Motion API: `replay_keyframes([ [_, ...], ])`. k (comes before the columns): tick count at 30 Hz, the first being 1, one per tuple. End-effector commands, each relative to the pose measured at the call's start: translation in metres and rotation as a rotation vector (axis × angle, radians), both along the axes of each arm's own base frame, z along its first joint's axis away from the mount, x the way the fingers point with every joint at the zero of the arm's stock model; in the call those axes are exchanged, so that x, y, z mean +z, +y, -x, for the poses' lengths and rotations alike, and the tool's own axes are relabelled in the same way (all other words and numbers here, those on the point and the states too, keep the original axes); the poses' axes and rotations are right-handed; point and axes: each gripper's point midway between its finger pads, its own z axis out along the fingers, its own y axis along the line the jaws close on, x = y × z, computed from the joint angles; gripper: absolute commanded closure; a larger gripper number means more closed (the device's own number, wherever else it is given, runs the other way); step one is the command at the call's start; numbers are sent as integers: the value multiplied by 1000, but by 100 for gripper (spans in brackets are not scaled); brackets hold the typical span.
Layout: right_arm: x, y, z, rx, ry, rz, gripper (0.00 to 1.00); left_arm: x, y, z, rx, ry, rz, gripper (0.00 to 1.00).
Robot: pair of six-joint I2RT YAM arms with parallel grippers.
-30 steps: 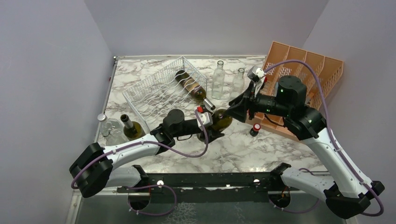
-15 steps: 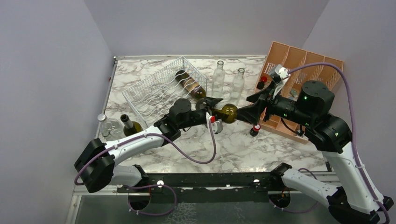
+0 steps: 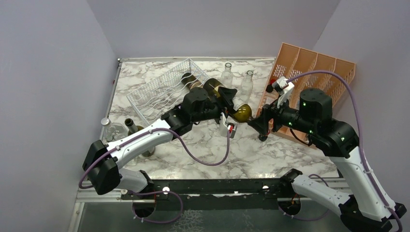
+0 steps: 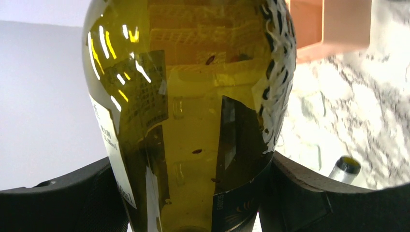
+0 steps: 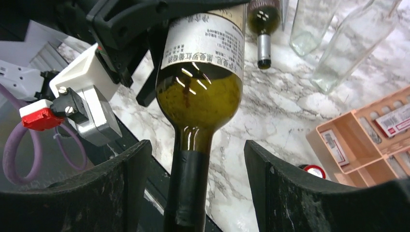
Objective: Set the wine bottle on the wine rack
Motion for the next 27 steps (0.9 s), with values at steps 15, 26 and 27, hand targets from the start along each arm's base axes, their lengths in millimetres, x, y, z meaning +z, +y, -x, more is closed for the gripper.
replay_keyframes([
  [15, -82, 31, 0, 120, 239, 52, 37, 44, 3, -11, 1, -369, -111, 100],
  [26, -107, 42, -16, 103, 268, 42, 52, 44, 4, -16, 25, -378, -116, 100],
  [27, -109, 43, -16, 102, 271, 42, 54, 44, 4, -17, 30, -378, -117, 100],
])
